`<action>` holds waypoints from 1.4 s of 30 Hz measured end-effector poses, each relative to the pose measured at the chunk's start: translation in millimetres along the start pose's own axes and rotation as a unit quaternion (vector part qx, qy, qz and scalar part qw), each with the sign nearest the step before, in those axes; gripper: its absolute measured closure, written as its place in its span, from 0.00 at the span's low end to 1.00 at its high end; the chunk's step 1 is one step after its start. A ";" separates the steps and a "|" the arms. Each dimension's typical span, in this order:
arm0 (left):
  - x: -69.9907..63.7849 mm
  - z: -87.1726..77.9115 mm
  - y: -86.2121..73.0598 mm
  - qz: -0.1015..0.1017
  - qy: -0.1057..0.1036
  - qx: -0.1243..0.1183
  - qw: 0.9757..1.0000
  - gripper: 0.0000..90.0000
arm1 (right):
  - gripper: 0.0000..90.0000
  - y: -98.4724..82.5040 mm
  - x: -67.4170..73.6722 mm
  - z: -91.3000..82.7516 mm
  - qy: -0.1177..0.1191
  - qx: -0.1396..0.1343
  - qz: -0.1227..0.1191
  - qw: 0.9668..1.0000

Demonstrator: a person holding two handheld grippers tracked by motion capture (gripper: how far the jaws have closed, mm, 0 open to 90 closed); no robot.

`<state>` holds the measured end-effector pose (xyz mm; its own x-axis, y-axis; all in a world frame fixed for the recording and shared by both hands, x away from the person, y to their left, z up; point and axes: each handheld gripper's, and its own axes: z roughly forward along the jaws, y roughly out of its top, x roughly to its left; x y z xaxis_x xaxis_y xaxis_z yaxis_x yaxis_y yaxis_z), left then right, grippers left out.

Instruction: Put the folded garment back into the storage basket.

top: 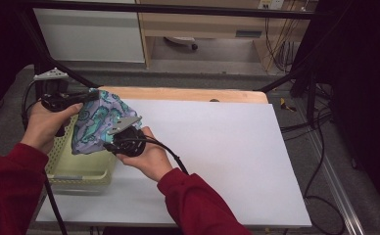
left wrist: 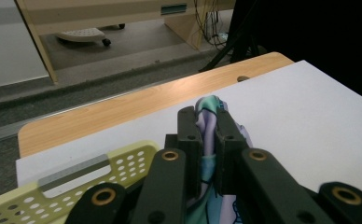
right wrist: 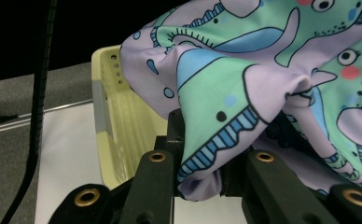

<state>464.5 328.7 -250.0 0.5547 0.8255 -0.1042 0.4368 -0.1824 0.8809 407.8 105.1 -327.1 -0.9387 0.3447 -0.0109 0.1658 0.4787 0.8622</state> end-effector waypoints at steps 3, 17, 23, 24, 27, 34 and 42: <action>3.3 -2.9 -1.0 -0.005 0.002 -0.002 1.000 0.93 | 0.87 3.0 3.3 5.1 -0.002 -0.003 -0.002 1.000; 22.7 -18.9 -9.0 -0.015 0.012 -0.011 1.000 0.93 | 0.87 15.1 8.0 26.5 0.004 -0.008 -0.008 1.000; 31.8 -25.6 -14.2 -0.019 0.016 -0.012 1.000 0.93 | 0.87 19.5 12.8 36.7 0.009 -0.006 -0.012 1.000; 33.2 -26.8 -15.1 -0.018 0.017 -0.012 1.000 0.93 | 0.87 20.1 13.6 38.7 0.009 -0.006 -0.013 1.000; 37.7 -29.8 -17.7 -0.021 0.020 -0.012 1.000 0.93 | 0.87 21.2 14.8 44.6 0.011 -0.003 -0.015 1.000; 44.4 -31.0 -23.0 -0.024 0.025 -0.004 0.999 0.93 | 0.87 18.8 18.4 53.8 0.015 0.000 -0.012 1.000; 44.5 -28.1 -24.3 -0.017 0.027 0.002 0.999 0.93 | 0.87 18.8 19.8 58.1 0.016 0.004 -0.012 1.000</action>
<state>458.7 384.8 -263.1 0.5003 0.8591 -0.1081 0.4576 -0.1563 0.8753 409.9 167.9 -340.5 -0.9515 0.3074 -0.0157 0.1450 0.4926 0.8581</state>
